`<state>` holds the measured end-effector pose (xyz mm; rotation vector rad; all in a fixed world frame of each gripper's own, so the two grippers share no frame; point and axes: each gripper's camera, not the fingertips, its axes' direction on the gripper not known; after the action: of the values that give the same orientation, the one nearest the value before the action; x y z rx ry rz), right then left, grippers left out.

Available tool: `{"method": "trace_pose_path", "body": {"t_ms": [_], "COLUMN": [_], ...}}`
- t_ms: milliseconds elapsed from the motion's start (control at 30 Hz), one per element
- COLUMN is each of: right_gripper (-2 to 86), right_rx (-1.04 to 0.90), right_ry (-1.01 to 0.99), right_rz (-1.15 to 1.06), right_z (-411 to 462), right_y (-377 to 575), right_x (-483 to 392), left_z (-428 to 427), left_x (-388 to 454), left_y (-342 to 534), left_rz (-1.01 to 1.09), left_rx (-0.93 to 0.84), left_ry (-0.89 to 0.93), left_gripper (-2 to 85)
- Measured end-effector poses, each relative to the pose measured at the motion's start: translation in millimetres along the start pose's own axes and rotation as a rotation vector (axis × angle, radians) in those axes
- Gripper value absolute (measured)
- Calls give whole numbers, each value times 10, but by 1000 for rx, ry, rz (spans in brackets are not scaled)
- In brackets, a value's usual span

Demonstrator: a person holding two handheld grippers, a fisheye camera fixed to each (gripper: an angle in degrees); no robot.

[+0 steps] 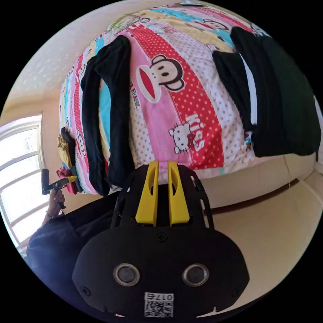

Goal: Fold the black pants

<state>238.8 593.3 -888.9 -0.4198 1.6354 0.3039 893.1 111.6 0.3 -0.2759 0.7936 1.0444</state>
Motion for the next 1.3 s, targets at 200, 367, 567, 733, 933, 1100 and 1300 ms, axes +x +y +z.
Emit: {"method": "trace_pose_path", "body": {"t_ms": [200,367,567,733,933,1100,1300], "right_gripper": [40,57,71,71,97,143,177], "right_rx": [-30,-98,-189,-249,-206,-95,73], "right_ry": [-116,-157,-244,-249,-143,-178,-267], "right_rz": [80,46,1,-129,-418,-474,-247], "right_z": [-481,-1017,-1585,-1957,-2372,-2621,-2595], "right_y": [243,107,-14,-422,-1710,-2992,-4289], "right_x": [605,971,1488,1584,872,66,-119], "left_z": [147,670,1119,812,164,-321,-753], "left_x": [568,599,169,154,732,1240,1343], "left_y": [-612,-1139,-1331,-1245,-844,-756,-888], "left_rz": [194,247,77,-54,153,228,223], "left_rx": [-60,-228,-277,-91,89,215,256], "left_ry": [-140,-297,-198,-236,-40,15,167], "left_gripper": [110,119,134,60,53,53,51]}}
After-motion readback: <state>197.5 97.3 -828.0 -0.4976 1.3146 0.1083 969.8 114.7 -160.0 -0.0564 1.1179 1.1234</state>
